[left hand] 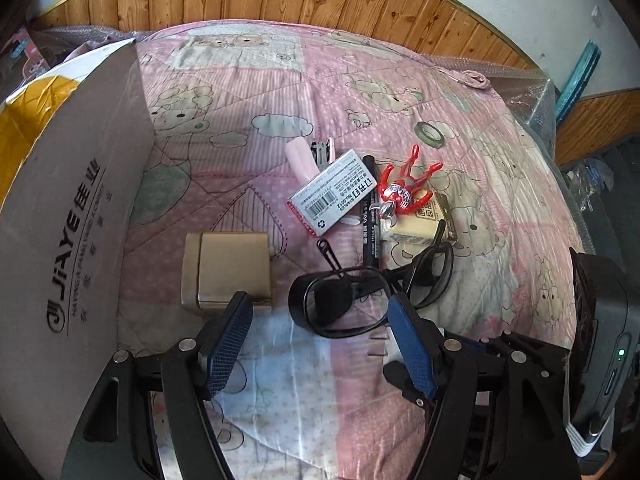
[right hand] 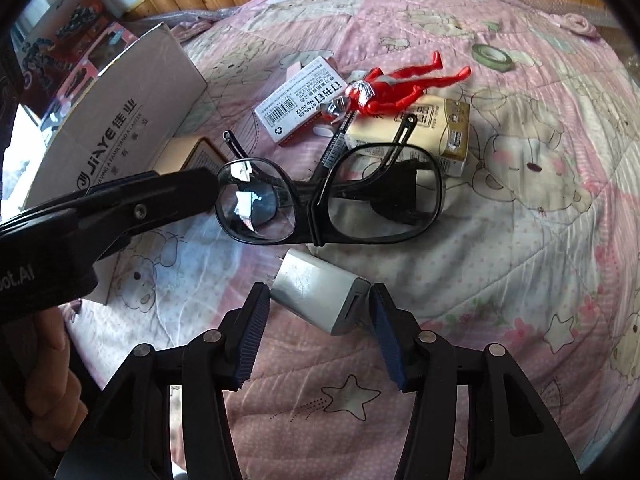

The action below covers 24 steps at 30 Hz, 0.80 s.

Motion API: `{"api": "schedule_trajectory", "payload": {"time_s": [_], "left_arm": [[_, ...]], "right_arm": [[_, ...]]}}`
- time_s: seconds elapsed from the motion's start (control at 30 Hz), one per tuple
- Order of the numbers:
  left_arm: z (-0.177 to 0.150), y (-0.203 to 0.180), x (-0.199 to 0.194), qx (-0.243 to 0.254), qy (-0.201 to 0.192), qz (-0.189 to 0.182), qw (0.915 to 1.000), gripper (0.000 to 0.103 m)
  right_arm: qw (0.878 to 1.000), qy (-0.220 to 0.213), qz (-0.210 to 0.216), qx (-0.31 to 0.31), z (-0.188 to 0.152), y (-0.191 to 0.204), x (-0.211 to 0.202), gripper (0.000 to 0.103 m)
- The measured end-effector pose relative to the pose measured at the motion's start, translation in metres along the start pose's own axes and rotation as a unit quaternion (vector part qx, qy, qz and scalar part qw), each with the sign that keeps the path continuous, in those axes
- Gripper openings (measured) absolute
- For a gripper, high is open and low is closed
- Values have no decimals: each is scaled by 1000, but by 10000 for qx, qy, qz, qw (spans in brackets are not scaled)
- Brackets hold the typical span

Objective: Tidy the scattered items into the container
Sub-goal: 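Move the left tool toward the bronze tin while the right tool approaches the black glasses, then close the left tool on the bronze tin while the right tool positions over the glasses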

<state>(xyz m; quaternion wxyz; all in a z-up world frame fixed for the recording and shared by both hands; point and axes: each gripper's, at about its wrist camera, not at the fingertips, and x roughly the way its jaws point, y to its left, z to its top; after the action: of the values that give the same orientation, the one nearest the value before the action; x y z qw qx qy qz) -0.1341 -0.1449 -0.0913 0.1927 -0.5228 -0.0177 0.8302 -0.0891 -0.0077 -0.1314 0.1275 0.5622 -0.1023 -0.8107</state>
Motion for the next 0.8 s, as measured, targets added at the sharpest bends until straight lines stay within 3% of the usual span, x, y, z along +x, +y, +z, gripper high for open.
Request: {"api": "schedule_trajectory", "payload": {"time_s": [0.07, 0.13, 0.2, 0.27, 0.37, 0.47, 0.53, 0.63, 0.7, 0.8], "left_arm": [[5, -5, 7, 149, -4, -107, 9998, 71], [8, -9, 16, 238, 146, -383, 9989, 70], [8, -8, 20, 239, 207, -464, 9984, 63], [9, 2, 12, 50, 46, -369, 9993, 58], [6, 20, -12, -315, -294, -319, 9986, 58], [-6, 30, -31, -437, -581, -112, 9973, 65], [-13, 36, -34, -497, -623, 159, 9967, 68], [-20, 46, -20, -694, -393, 238, 9965, 68], [-21, 49, -11, -702, -314, 252, 9967, 68], [-16, 46, 0, -526, -373, 483, 9967, 68]], "right_arm": [[9991, 129, 346, 204, -3, -5, -2, 52], [9938, 370, 963, 406, -7, -7, -4, 38], [9902, 519, 1253, 326, -12, -3, -8, 37], [9931, 416, 1095, 84, -11, -1, -17, 38], [9972, -95, 466, -584, 3, 3, -39, 47], [9887, -501, 54, -1409, 25, 13, -49, 52], [9766, -520, -31, -2087, 40, 25, -44, 53], [9477, -230, -1, -3182, 51, 42, -24, 53], [9273, 59, -70, -3742, 47, 48, -8, 54], [8974, -43, -234, -4405, 38, 51, -1, 56]]}}
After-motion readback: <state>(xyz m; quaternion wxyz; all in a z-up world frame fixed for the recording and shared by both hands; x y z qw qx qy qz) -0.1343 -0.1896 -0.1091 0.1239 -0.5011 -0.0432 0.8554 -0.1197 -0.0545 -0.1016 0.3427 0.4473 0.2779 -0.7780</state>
